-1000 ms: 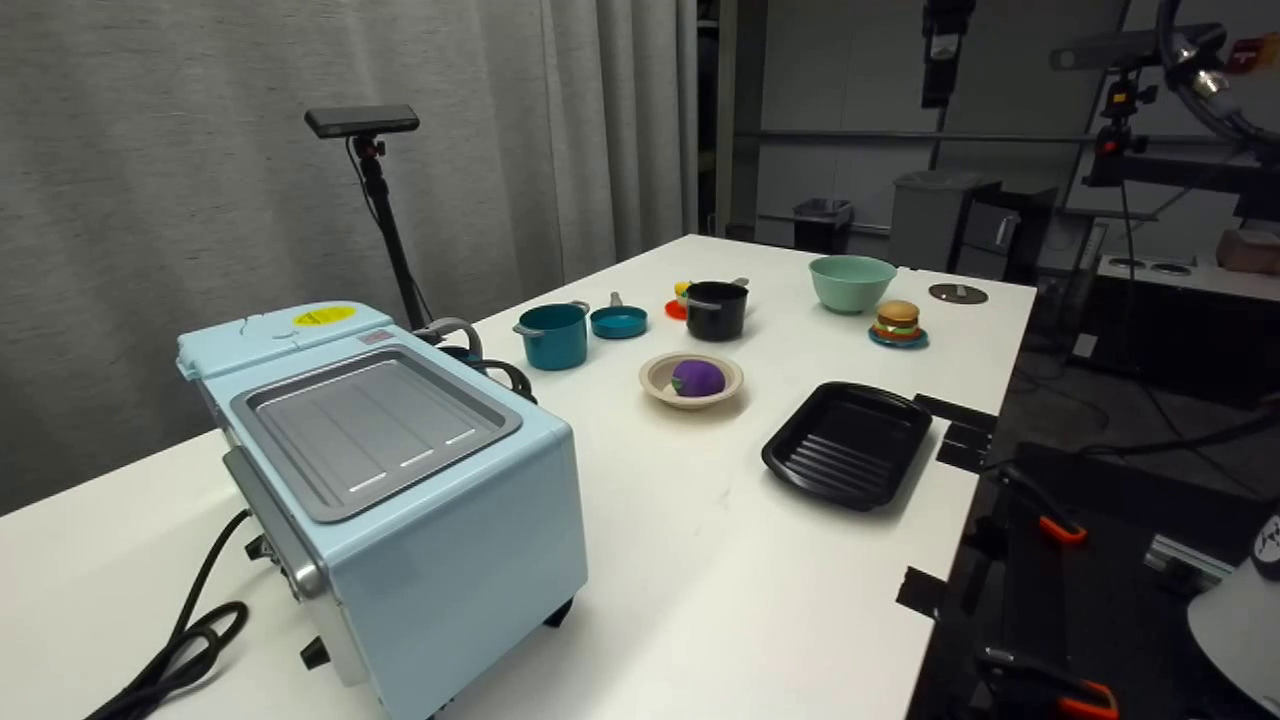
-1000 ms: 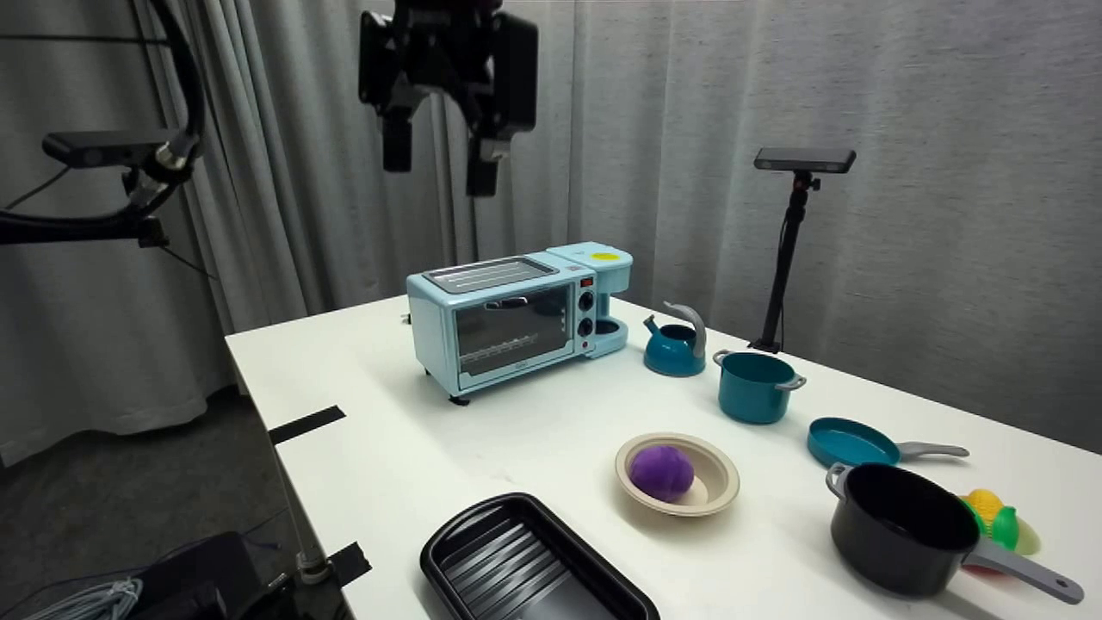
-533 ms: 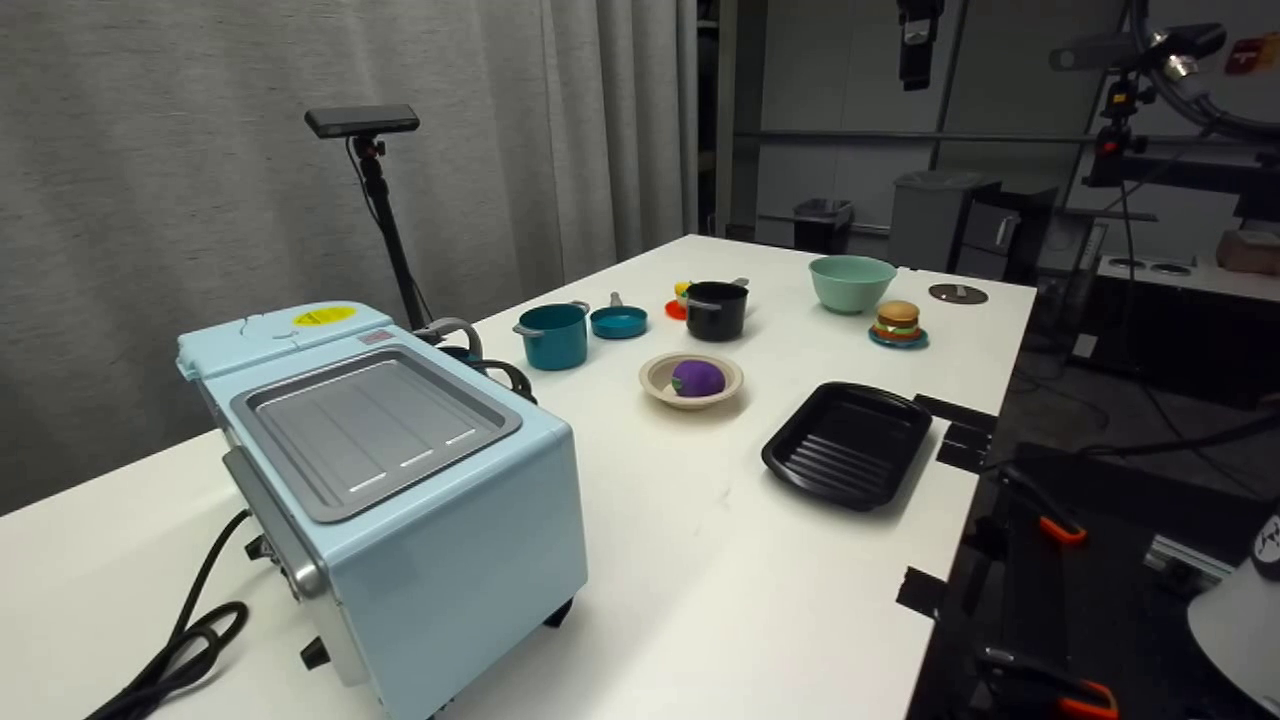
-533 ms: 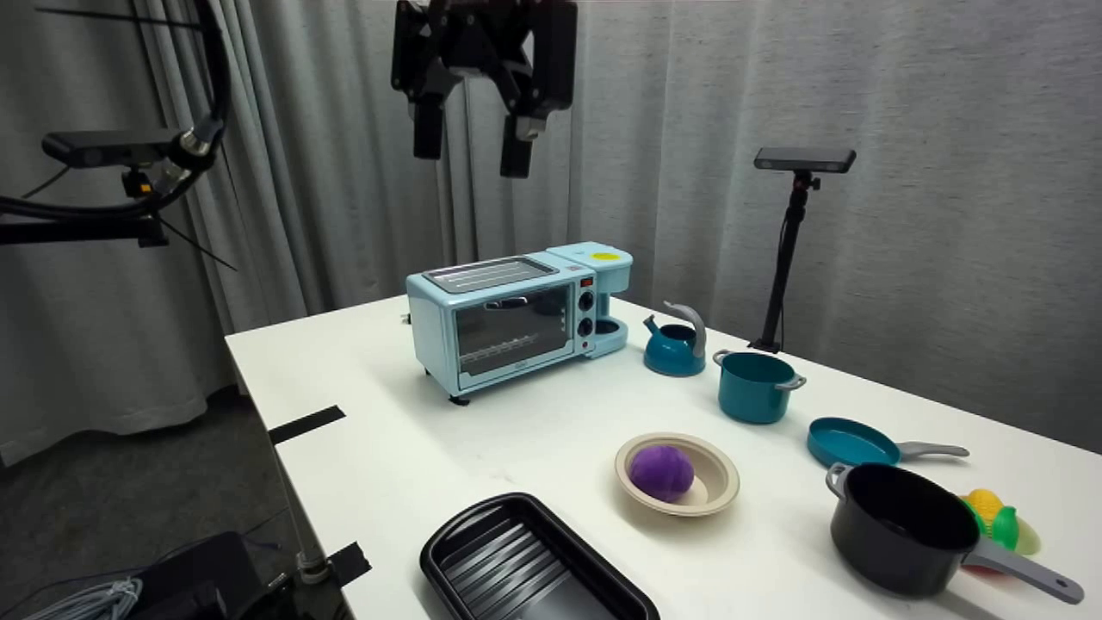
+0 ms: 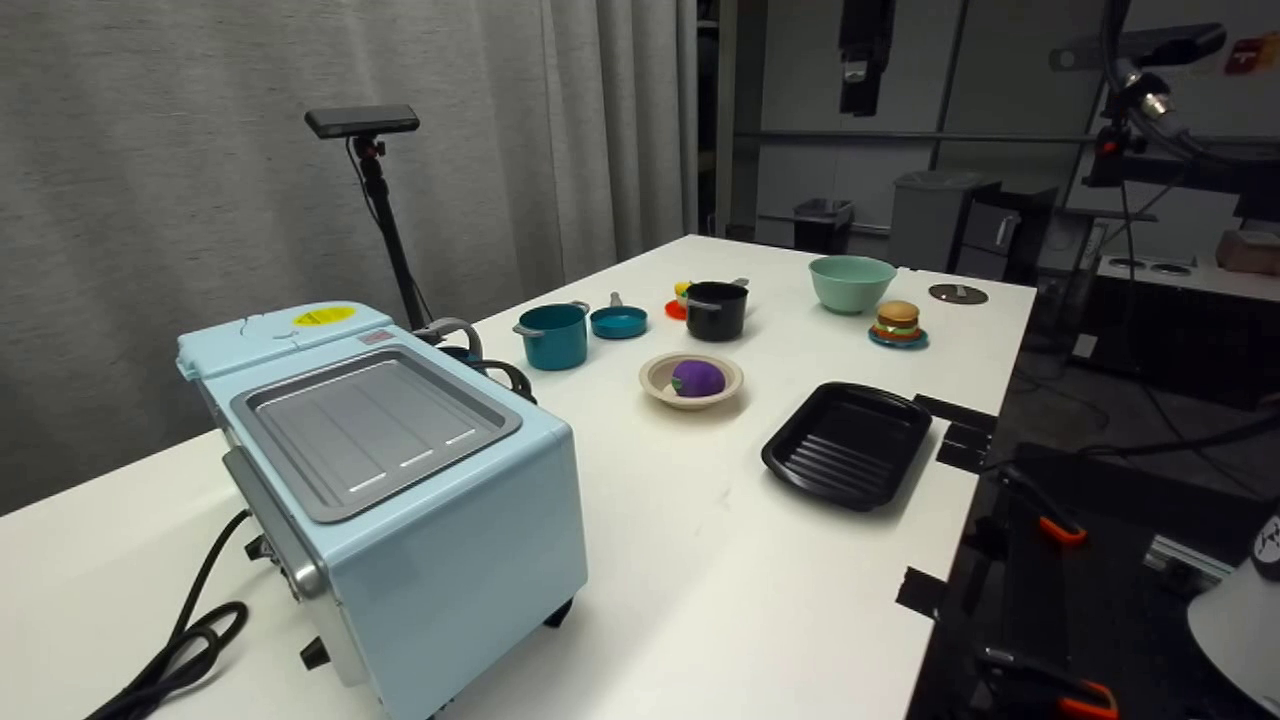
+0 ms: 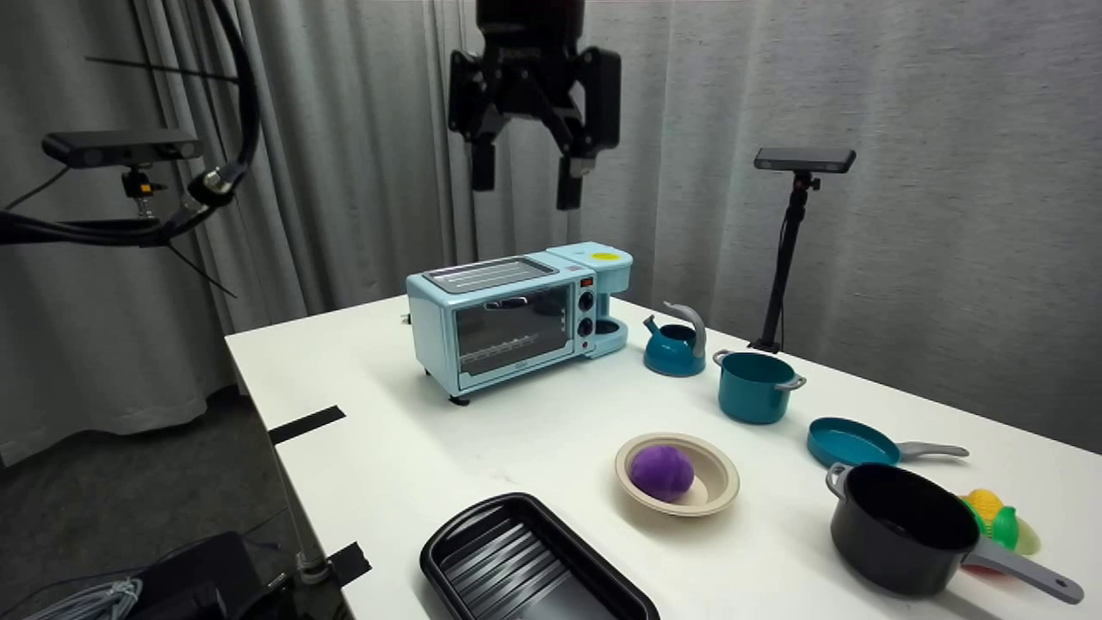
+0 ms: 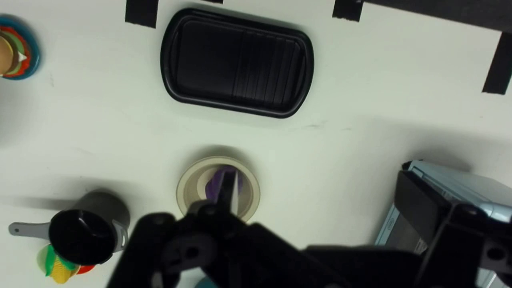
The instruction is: Remove the purple object from the plate
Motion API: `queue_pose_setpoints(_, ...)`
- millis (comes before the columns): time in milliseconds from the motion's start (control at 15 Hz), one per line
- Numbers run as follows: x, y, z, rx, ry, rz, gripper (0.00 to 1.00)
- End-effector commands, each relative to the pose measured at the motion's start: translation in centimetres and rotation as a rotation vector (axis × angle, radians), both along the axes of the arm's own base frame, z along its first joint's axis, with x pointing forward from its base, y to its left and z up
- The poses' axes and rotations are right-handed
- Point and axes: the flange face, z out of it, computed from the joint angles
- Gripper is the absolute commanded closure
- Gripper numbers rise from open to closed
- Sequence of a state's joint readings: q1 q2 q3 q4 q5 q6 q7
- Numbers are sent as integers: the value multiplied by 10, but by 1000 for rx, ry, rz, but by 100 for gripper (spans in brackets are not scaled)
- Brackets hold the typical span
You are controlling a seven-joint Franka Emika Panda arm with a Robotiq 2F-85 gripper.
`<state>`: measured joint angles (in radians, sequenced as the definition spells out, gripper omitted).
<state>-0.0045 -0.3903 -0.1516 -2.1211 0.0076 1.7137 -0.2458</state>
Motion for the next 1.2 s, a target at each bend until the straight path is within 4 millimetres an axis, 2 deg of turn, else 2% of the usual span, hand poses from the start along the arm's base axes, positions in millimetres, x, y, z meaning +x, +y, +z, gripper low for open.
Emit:
queue_pose_setpoints(0, 54, -16, -37, 16, -36, -44, 0)
queue_pose_setpoints(267, 98, -38, -80, 47, -31, -103, 0)
queue_pose_setpoints(467, 121, -59, -110, 51, 39, -158, 0)
queue_pose_setpoints(533, 125, -67, -116, 31, 67, -180, 0)
queue_pose_setpoints(600, 108, -52, -112, 35, 29, -144, 0)
queue_pose_setpoints(800, 121, -66, -127, 28, 55, -166, 0)
queue_pose_setpoints(1000, 123, -66, -125, 28, 58, -167, 0)
queue_pose_setpoints(1133, 133, -62, -146, 35, 46, -129, 0)
